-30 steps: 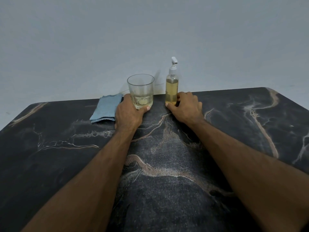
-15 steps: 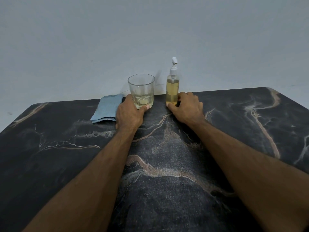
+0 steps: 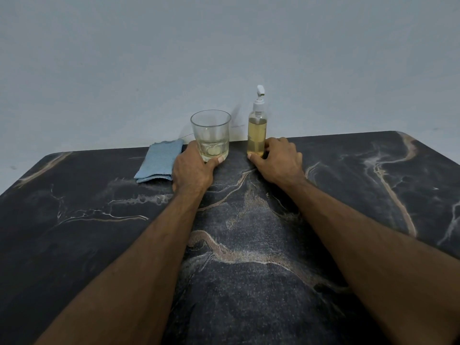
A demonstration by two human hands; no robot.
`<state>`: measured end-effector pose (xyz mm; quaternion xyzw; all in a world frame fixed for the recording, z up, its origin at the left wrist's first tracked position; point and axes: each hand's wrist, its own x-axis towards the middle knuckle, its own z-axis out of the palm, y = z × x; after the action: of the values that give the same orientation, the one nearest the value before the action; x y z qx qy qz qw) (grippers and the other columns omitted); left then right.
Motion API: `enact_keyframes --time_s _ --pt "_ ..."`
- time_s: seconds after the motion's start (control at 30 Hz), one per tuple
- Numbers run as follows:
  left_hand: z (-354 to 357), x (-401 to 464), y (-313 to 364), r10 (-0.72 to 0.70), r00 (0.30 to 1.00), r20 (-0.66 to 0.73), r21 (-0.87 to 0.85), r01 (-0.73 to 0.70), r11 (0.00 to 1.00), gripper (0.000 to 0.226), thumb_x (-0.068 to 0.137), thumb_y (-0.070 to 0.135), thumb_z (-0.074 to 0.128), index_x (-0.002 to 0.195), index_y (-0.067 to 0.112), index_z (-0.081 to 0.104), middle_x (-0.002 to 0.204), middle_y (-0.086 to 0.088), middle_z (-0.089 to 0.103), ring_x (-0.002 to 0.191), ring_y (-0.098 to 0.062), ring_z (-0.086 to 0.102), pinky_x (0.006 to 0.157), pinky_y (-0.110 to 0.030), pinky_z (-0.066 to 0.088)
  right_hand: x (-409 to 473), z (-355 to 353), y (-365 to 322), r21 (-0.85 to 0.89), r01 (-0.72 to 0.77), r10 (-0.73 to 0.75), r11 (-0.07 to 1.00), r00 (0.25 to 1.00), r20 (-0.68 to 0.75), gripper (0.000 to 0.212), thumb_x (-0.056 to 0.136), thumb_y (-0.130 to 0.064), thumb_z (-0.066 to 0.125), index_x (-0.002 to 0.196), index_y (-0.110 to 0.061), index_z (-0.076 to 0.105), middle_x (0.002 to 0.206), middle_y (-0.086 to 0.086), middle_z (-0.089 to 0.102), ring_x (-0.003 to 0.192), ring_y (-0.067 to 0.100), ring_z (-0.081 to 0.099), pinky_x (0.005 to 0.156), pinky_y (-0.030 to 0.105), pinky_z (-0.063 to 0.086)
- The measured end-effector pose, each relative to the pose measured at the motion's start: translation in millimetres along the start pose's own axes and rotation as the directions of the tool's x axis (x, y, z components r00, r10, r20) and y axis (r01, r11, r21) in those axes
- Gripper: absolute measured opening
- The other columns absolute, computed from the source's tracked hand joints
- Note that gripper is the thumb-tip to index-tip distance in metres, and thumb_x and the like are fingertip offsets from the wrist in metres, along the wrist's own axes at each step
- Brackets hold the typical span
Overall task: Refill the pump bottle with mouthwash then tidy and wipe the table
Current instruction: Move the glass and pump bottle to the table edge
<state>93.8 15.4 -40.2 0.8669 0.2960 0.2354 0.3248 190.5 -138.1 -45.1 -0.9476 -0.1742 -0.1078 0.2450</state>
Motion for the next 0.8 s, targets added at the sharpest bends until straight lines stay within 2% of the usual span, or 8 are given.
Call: enact_keyframes --time_s 0.8 --pt "1.7 2.3 -0.4 -0.017 1.000 -0.002 0.047 0.017 0.999 0.058 0.084 0.046 0.071 0.129 0.014 0.051 0.126 -0.008 0.063 0.117 -0.028 0.056 0.095 -0.046 0.048 -0.4 -0.4 -0.6 -0.005 -0.010 0.010 1.000 1.000 -0.007 0.059 0.086 -0.060 0.059 0.125 -0.016 0.056 0.127 0.008 0.054 0.119 0.028 0.047 0.097 0.044 0.038"
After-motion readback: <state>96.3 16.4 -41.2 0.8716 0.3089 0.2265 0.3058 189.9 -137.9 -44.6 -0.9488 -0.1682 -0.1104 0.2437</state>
